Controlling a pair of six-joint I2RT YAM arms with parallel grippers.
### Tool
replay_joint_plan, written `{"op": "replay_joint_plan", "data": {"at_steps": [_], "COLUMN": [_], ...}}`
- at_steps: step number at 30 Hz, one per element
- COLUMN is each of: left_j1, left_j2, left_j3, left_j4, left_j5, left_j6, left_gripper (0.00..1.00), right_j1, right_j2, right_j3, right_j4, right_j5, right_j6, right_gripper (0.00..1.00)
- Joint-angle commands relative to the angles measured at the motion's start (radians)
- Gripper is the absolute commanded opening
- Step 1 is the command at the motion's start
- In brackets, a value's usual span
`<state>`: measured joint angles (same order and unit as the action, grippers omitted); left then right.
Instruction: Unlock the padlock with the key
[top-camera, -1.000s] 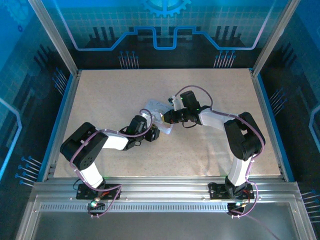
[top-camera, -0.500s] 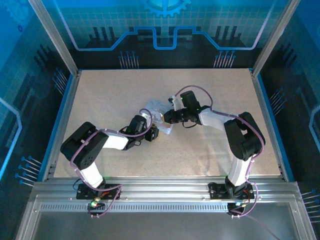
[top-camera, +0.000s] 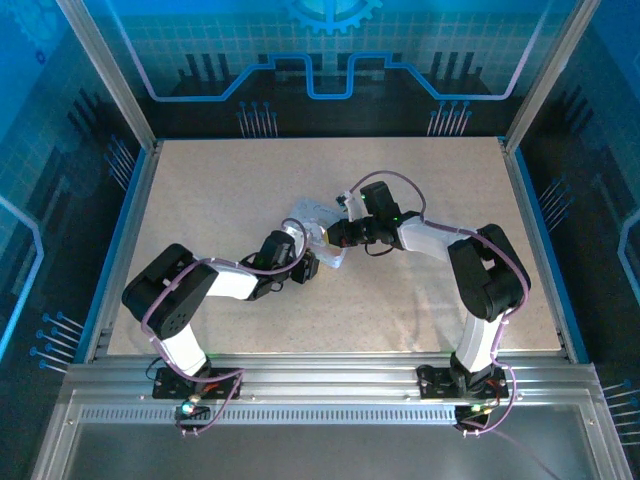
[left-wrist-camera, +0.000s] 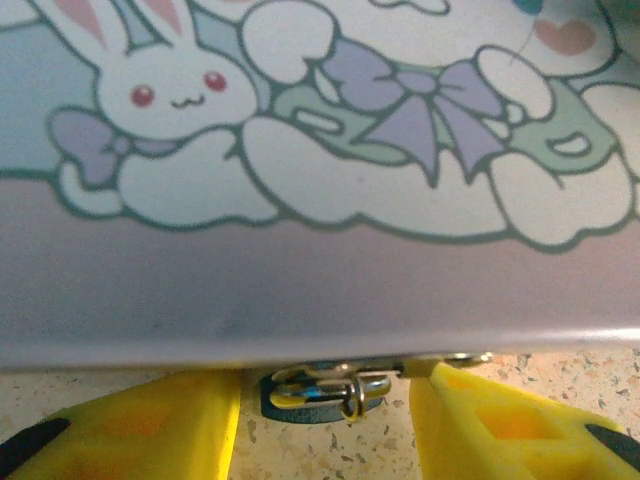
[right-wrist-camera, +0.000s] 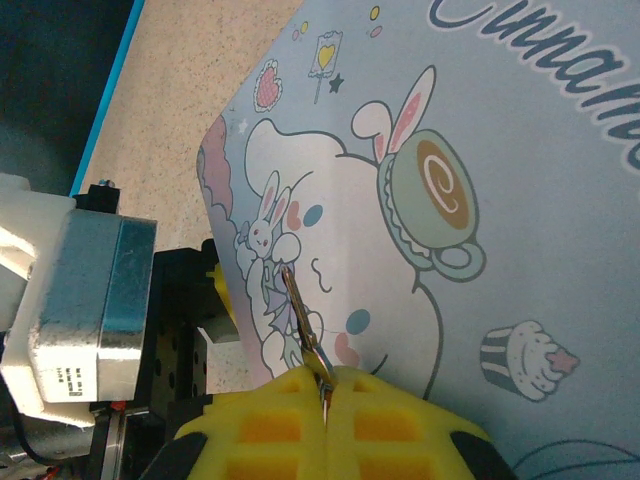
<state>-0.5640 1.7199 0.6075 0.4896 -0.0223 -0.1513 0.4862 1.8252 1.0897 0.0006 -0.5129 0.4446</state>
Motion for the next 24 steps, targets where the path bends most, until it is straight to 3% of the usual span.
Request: {"op": "replay_joint_plan", "data": {"at_steps": [1, 24], "left_j1": [-0.033, -0.037], "left_j2": [0.020, 0.006], "left_j3": [0.026, 0.026], "left_j4": [-0.010, 0.002], "left_j5": [0.056, 0.036], "left_j6": [0.024, -0.040], "left_gripper": [0.48, 0.33], "right_j1": [0.010, 0.011], "right_j2": [0.032, 0.020], "right_j3": [-0.024, -0.017], "right_j4": [-0.110, -0.114], "right_j5": [0.035, 0.037], "right_j6": [0.002, 0.003], "right_gripper": [0.00, 0.00]}}
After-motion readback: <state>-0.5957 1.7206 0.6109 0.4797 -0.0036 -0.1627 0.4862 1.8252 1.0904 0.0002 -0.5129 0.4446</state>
